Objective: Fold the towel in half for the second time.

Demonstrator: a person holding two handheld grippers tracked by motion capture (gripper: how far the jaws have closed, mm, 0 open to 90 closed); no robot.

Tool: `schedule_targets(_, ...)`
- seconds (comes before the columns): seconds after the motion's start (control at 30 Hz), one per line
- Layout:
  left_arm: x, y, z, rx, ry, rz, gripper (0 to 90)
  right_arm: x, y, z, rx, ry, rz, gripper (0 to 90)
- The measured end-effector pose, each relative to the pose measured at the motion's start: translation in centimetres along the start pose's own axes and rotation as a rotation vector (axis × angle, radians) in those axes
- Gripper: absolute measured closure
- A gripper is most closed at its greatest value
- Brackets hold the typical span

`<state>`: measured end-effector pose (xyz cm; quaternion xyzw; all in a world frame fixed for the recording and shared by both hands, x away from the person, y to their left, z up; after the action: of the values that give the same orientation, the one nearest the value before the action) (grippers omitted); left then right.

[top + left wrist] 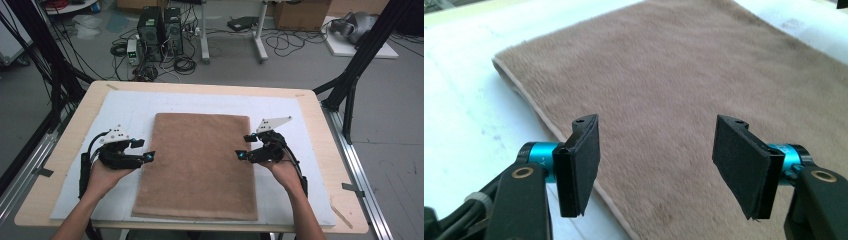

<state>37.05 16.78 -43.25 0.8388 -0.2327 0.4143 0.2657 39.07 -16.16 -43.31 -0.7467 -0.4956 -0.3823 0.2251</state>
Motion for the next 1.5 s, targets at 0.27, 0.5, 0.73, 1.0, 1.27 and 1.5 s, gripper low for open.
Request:
schedule_targets(0.27, 2.6, -0.9, 0.3, 0.025, -0.005, 0.009, 35.8, 1.9, 2.2, -0.7, -0.037, -0.021, -0.020, 28.0)
schedule_targets(0.5, 4.1, -2.2, 1.0, 0.039, -0.014, -0.015, 36.5, 2.5, 4.5, -1.0, -0.075, -0.045, 0.016, 27.9)
schedule_targets(0.73, 5.2, -5.3, 2.6, 0.096, -0.008, -0.085, 37.0, 2.3, 6.6, 0.2, -0.110, -0.050, 0.038, 28.6)
schedule_targets(1.0, 5.5, -7.3, 5.9, 0.133, 0.013, -0.130, 42.8, 0.0, 9.0, 3.3, -0.158, -0.128, 0.080, 30.6)
schedule_targets(1.27, 3.3, -9.2, 9.5, 0.161, -0.052, -0.203, 42.1, -2.6, 10.9, 5.1, -0.221, -0.189, 0.138, 32.7)
schedule_targets(1.5, 1.8, -10.5, 10.8, 0.113, -0.091, -0.287, 60.9, -4.3, 11.4, 6.7, -0.173, -0.188, 0.201, 47.8)
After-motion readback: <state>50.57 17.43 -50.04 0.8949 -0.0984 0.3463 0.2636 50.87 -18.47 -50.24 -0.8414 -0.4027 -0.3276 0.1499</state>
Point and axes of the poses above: each handheld gripper's, and its own axes: z roughly forward along the jaws, x roughly out of its top, y roughly to its right, the point moved 9 cm from there along z, roughly forward along the jaws, and after that the axes turned 11 degrees about -z, right-handed, at the moved point
